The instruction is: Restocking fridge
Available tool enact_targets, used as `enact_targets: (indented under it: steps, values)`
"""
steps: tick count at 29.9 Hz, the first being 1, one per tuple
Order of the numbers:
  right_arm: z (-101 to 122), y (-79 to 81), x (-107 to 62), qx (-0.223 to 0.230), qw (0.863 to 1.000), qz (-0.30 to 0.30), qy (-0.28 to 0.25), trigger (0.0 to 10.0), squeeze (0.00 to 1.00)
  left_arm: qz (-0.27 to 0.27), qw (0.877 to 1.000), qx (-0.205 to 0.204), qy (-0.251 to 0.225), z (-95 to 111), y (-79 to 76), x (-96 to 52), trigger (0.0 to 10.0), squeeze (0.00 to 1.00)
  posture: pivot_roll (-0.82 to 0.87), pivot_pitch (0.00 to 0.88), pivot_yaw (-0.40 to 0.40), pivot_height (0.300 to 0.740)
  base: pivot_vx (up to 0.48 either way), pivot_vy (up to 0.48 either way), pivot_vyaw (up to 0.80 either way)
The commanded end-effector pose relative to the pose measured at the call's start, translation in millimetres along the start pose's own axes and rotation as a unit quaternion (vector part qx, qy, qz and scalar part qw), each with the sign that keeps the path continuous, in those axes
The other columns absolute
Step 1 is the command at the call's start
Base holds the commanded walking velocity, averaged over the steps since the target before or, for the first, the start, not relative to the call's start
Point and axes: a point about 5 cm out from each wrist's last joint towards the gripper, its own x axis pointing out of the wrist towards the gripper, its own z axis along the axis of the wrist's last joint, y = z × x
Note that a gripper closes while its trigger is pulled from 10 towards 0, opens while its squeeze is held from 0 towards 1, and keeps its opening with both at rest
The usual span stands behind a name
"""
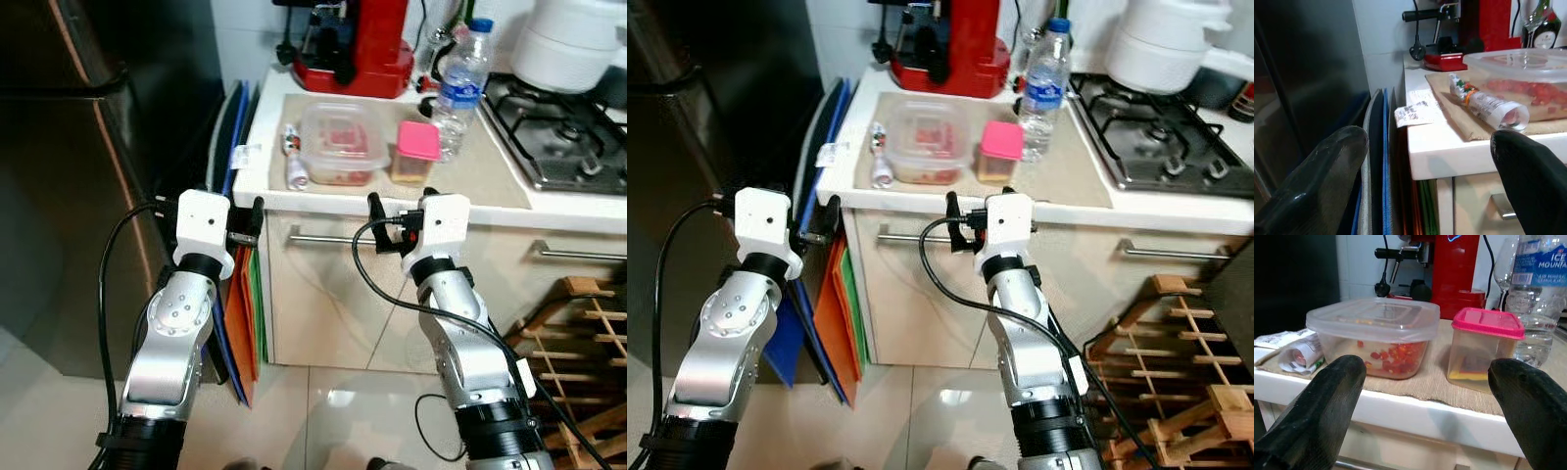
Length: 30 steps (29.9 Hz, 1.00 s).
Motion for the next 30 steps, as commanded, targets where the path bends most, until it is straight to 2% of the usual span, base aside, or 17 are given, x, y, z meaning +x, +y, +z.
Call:
enact_targets:
  steps: [1,9,13,16,22,30]
  values:
    - [1.7,-1.4,2.5,-0.012,1.000,0.001,-0.002,10.0,0.00,-0.003,1.000,0.001,-0.010,6.6,-2.3,3.1,10.0,0.00,0.06,0.000,0.005,0.740,0.000,0.000,0.00]
    - [7.0,1.1,8.4,-0.012,1.000,-0.003,-0.016,10.0,0.00,-0.009,0.999,0.011,-0.037,19.2,-0.1,8.8,10.0,0.00,0.06,0.000,0.013,0.740,0.000,0.000,0.00]
    - [5.7,-0.4,9.8,-0.008,1.000,-0.008,-0.010,10.0,0.00,-0.022,0.999,0.002,-0.045,21.9,-3.1,6.9,10.0,0.00,0.06,0.000,0.015,0.740,0.000,0.000,0.00]
    - [6.5,-1.9,10.4,-0.001,1.000,-0.012,-0.012,10.0,0.00,-0.028,0.998,0.000,-0.064,27.6,-5.2,5.7,10.0,0.00,0.06,0.000,0.015,0.740,0.335,0.344,-0.42]
    - [32.0,-4.2,10.7,-0.026,0.996,-0.014,-0.086,10.0,0.00,-0.033,0.994,-0.009,-0.101,40.7,-8.3,3.5,10.0,0.00,0.06,0.000,0.013,0.740,0.342,0.337,-0.59]
    - [42.0,-5.3,9.6,-0.024,0.993,-0.021,-0.117,10.0,0.00,-0.036,0.992,-0.012,-0.119,46.1,-8.9,3.8,10.0,0.00,0.06,0.000,0.010,0.740,0.339,0.339,-0.59]
